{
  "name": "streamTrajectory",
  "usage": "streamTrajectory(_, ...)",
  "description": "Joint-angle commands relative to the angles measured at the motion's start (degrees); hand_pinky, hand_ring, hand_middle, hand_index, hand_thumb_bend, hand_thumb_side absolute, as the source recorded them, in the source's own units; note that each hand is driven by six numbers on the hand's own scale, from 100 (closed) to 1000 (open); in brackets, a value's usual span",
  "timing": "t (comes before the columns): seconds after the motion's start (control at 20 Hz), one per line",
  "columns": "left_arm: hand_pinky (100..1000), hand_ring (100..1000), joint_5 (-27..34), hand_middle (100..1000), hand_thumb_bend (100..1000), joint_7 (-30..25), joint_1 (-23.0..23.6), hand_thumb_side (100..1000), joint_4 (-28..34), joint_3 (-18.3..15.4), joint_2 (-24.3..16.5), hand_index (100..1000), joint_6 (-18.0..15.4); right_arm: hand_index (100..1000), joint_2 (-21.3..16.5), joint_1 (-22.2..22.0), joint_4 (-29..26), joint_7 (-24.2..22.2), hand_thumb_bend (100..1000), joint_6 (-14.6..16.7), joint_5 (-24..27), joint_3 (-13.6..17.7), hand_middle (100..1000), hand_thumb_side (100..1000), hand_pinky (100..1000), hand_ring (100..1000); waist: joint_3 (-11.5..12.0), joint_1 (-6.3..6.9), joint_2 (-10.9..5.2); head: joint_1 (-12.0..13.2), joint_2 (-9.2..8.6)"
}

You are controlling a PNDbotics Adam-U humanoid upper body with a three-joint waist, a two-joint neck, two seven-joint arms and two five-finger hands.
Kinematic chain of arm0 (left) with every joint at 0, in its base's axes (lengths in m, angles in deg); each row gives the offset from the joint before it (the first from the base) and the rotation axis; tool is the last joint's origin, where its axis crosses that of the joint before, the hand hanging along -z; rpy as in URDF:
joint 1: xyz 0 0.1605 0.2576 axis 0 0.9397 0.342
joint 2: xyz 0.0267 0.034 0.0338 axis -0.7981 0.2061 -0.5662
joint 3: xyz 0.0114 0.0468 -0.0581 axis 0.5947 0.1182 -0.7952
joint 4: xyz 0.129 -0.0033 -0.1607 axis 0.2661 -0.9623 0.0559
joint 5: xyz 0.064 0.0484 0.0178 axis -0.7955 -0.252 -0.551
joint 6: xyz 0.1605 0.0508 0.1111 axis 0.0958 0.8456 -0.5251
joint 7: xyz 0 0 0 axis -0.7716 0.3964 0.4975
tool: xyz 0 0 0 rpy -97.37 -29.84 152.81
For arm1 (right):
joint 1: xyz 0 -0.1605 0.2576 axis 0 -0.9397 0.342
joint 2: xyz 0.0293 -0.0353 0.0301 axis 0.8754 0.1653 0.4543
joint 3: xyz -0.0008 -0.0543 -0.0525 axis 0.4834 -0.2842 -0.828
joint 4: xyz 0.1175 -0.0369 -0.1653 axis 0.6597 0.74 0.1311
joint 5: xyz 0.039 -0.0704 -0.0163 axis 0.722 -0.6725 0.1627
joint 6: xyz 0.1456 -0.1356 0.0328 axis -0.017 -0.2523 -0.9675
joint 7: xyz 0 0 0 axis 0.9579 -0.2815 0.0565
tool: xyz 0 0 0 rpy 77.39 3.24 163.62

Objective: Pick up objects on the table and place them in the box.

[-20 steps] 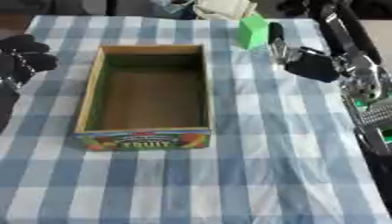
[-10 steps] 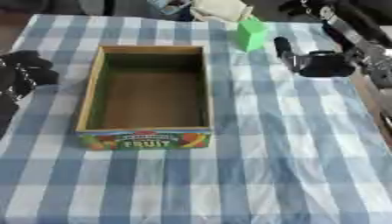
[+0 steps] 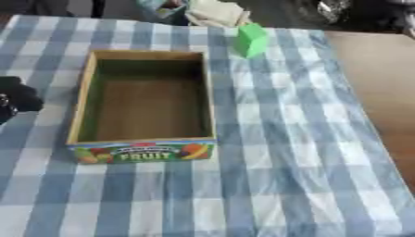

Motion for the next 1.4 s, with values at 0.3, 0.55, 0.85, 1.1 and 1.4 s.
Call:
streamTrajectory(0.3, 803, 737, 1.78, 706, 100, -2.3, -3.01, 693, 1.36, 1.69, 0.58, 852, 1.29, 1000, 1.27, 7.25, 12.0, -1.14, 100, -5.42, -7.53, 4.64, 964, 736, 912, 950, 4.7, -1.52, -0.38, -5.32, -1.71)
streamTrajectory(0.55, 799, 732, 2.46, 702, 100, -3.83, -4.08, 698, 1.65, 2.62, 1.28, 852, 1.65, 1000, 3.18, 10.38, 19.8, 3.48, 100, -6.22, -12.32, 5.53, 950, 747, 902, 940, 7.75, -1.81, 0.24, -8.51, -2.19)
streamTrajectory(0.85, 797, 730, 2.53, 701, 100, -4.8, -4.48, 704, 1.87, 3.02, 1.8, 853, 1.69, 1000, 4.6, 11.98, 29.56, 9.48, 100, -6.51, -18.33, 6.55, 940, 812, 886, 926, 10.01, -1.6, 0.98, -11.29, -2.76)
streamTrajectory(1.1, 798, 730, 2.36, 702, 100, -5.27, -4.49, 711, 1.9, 3.11, 2.11, 854, 1.67, 1000, 5.44, 13.19, 37.86, 14.59, 100, -3.83, -23.44, 6.05, 937, 817, 878, 920, 10.92, -1.22, 1.45, -12.72, -3.03)
streamTrajectory(1.4, 799, 729, 1.8, 703, 100, -5.97, -4.43, 723, 1.83, 3.19, 2.36, 856, 1.63, 1000, 6.27, 14.44, 44.61, 20.31, 201, -0.14, -29.15, 3.91, 950, 813, 895, 930, 11.31, -0.94, 1.85, -13.46, -3.41)
